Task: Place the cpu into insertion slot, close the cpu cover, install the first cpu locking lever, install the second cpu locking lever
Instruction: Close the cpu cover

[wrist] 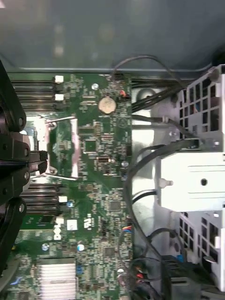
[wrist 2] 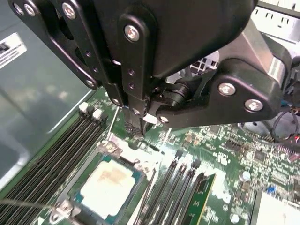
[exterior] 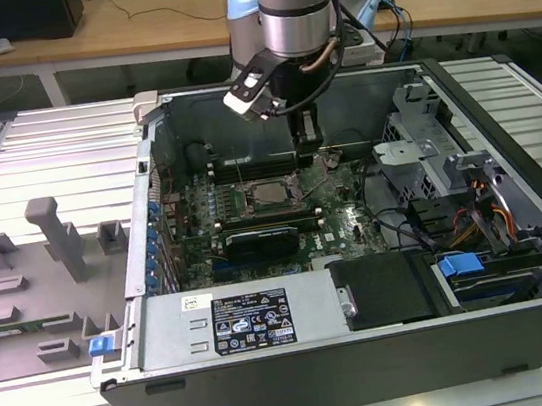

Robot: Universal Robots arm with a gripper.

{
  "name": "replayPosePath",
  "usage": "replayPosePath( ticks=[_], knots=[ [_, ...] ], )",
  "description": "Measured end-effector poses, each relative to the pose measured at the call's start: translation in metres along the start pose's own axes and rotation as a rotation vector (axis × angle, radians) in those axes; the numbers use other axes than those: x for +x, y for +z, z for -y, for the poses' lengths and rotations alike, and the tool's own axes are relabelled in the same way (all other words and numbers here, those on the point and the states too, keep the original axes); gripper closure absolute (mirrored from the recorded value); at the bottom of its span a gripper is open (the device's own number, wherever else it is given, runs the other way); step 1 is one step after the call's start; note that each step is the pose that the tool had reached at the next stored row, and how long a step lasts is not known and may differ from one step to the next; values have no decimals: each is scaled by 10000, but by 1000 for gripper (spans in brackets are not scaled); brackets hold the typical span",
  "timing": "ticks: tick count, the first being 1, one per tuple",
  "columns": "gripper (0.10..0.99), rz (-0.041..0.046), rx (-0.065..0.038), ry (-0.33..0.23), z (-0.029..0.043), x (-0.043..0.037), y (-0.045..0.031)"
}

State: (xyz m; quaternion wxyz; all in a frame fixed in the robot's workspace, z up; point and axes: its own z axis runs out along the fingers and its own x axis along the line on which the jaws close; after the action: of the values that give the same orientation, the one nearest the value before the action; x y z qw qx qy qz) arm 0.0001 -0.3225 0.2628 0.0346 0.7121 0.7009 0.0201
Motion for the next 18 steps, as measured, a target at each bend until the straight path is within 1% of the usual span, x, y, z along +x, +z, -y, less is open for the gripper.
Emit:
replayPosePath(
  ticks=[1,2,3,5,9,12,13,16,17,18],
  knots=[
    [980,0,4,1,-21,-1,2],
    [980,-2,9,2,-51,-2,5],
    [980,-2,19,0,-98,-4,9],
    [980,0,30,1,-150,-6,12],
    [980,2,81,-1,-358,-15,28],
    [980,-1,103,-2,-477,-13,41],
    [980,1,112,-2,-508,-12,60],
    [980,0,132,-1,-516,-6,163],
    [980,-14,137,0,-518,8,196],
    [980,-30,137,-1,-519,20,207]
  ],
)
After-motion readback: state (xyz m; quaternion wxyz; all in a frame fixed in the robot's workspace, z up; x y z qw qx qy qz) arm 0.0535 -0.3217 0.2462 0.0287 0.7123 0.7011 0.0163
